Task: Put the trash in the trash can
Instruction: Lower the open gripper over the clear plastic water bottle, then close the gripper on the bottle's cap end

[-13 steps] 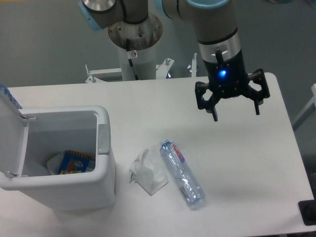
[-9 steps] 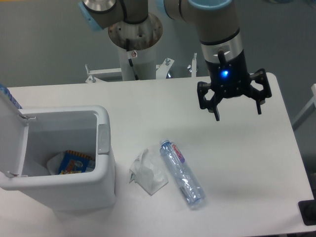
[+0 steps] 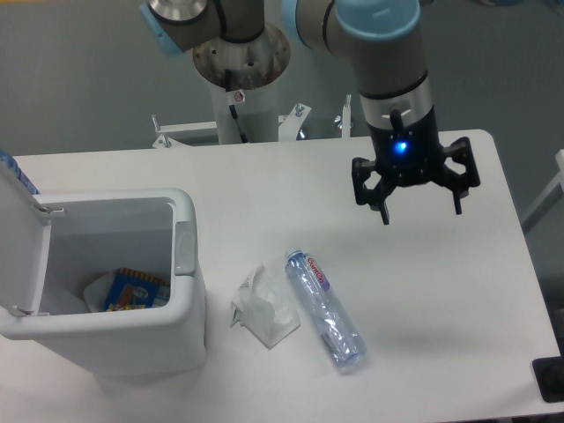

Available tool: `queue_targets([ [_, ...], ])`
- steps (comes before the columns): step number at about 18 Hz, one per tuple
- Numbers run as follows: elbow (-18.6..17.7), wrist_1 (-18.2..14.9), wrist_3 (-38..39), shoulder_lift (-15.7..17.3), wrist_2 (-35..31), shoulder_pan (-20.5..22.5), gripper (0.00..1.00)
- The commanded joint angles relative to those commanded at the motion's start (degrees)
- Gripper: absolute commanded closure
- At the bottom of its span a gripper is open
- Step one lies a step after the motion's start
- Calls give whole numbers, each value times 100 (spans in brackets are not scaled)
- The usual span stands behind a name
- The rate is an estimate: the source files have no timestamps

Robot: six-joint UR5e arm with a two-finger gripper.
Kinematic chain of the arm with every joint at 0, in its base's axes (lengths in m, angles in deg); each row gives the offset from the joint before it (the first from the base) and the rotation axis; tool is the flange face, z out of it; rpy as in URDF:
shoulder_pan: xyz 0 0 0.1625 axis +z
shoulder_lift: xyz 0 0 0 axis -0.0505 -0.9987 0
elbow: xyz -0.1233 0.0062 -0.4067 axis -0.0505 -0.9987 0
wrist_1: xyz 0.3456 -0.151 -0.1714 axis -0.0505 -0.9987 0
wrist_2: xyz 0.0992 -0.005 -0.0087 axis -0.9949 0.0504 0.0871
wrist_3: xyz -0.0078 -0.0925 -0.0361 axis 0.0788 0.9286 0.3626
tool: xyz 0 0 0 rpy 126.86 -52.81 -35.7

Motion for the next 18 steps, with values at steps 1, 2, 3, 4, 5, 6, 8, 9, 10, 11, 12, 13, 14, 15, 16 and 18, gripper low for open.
queue_targets([
  [1,-44,35,78,-70,0,-26,0],
  [2,-70,53,331,-114,0,-44,0],
  [3,-70,53,665,-141,44,-61,0],
  [4,-70,53,877,-176,87,-114,0],
  [5,-70,71,948,-280,175,-175,0],
  [6,-79,71,967,-412,263,-211,0],
  [8,-88,62,1080,-737,377,-255,0],
  [9,-88,62,1159,-895,543,-264,0],
  [10,-88,62,1230,-1027,797,-264,0],
  [11,-79,53,1291,-1124,1017,-264,0],
  [12,-62,62,1414,-1195,1228,-238,0],
  [13,-1,62,1659,-1300,1509,-194,0],
  [14,61,71,1913,-1405,1764,-141,0],
  [15,114,71,2064,-1493,1888,-141,0],
  [16,123,80,2092,-1599,1881,-141,0],
  [18,149,132,2109,-1784,1863,-167,0],
])
